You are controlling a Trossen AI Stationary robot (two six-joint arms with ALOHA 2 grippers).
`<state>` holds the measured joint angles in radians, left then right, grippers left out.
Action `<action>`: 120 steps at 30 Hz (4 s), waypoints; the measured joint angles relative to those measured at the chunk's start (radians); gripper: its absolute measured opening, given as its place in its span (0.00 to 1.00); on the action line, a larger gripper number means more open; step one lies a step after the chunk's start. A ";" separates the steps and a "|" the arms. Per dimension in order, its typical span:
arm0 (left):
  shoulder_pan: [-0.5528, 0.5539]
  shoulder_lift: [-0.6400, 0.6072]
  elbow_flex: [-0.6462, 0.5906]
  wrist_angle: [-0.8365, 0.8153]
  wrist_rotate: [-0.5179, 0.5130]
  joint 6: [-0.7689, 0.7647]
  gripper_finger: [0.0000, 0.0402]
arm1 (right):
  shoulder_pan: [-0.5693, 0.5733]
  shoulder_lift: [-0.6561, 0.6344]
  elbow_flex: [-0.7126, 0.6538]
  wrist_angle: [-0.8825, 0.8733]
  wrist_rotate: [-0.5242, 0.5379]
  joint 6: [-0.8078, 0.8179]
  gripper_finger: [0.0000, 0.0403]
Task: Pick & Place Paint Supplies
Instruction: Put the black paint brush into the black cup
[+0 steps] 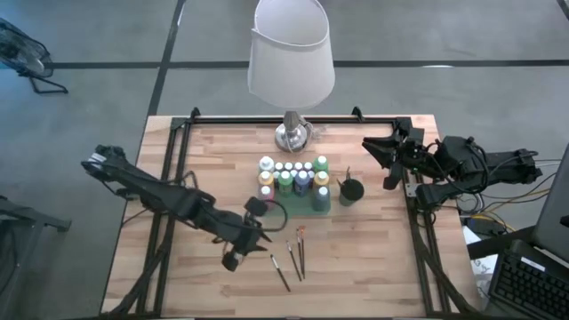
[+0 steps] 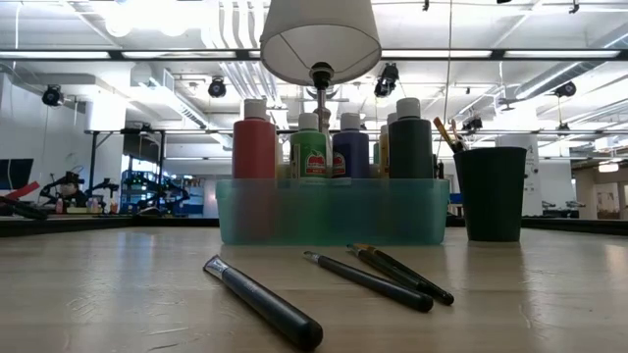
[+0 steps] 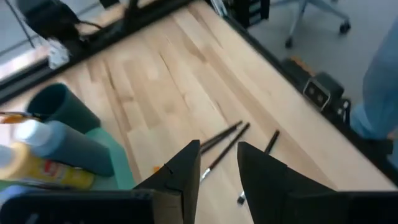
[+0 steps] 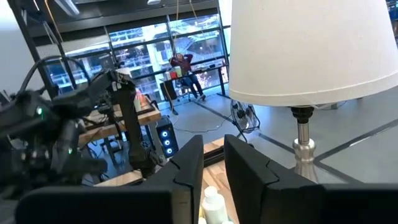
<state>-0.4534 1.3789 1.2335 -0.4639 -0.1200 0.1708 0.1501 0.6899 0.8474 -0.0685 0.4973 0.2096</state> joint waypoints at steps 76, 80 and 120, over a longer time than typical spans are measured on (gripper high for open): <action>0.079 0.551 -0.009 0.020 0.238 0.139 0.15 | 0.000 0.000 0.000 -0.059 -0.034 0.129 0.32; 0.079 0.552 -0.010 0.019 0.238 0.139 0.11 | 0.000 0.000 0.000 -0.059 -0.034 0.131 0.30; 0.081 0.261 0.327 -0.128 -0.450 1.020 0.00 | 0.000 0.000 0.000 -0.053 -0.078 0.305 0.29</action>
<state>-0.3725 1.6399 1.5604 -0.5916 -0.5698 1.1910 0.1498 0.6899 0.8471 -0.1214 0.4189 0.5150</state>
